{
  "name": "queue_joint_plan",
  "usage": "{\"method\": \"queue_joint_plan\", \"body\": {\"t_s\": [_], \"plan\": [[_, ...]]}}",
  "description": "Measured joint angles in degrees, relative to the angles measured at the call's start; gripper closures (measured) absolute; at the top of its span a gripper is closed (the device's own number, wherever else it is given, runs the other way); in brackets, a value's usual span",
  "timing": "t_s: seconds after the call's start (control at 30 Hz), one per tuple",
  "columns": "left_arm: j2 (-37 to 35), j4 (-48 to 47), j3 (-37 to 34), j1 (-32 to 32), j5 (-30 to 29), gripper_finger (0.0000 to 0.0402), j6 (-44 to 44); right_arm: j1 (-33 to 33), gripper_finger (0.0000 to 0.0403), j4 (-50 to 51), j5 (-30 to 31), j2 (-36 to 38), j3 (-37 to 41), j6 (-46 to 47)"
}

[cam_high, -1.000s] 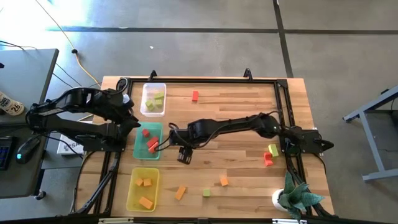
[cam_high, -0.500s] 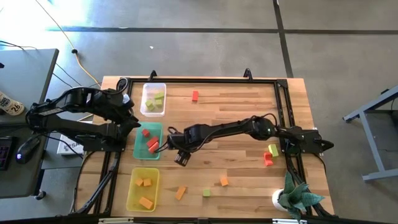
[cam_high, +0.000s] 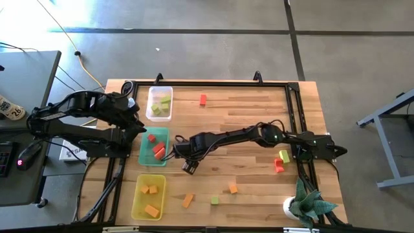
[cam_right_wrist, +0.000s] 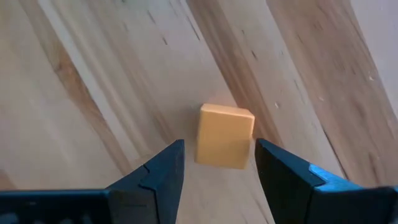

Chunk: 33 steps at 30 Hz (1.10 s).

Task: Sort & place blocks by color
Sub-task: Put the yellow cube block into the yellow bin

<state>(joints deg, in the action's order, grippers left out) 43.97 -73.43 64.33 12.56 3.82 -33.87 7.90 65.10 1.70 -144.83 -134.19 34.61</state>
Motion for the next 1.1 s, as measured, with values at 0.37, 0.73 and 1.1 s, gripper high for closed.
{"method": "queue_joint_plan", "body": {"t_s": [0.37,0.73,1.1], "plan": [[0.0,0.0,-0.02,0.0,-0.03,0.0249,0.02,-0.12,0.0223,0.04,1.11,-1.24,0.02,-0.82],[0.0,-0.02,-0.02,0.0,-1.73,0.025,0.04,-0.42,0.0301,0.0,-1.91,-2.62,0.04,-0.48],[0.02,-0.02,-0.02,-0.02,-1.73,0.025,3.17,-0.42,0.0301,0.95,-6.31,-0.02,-0.72,-2.54]]}}
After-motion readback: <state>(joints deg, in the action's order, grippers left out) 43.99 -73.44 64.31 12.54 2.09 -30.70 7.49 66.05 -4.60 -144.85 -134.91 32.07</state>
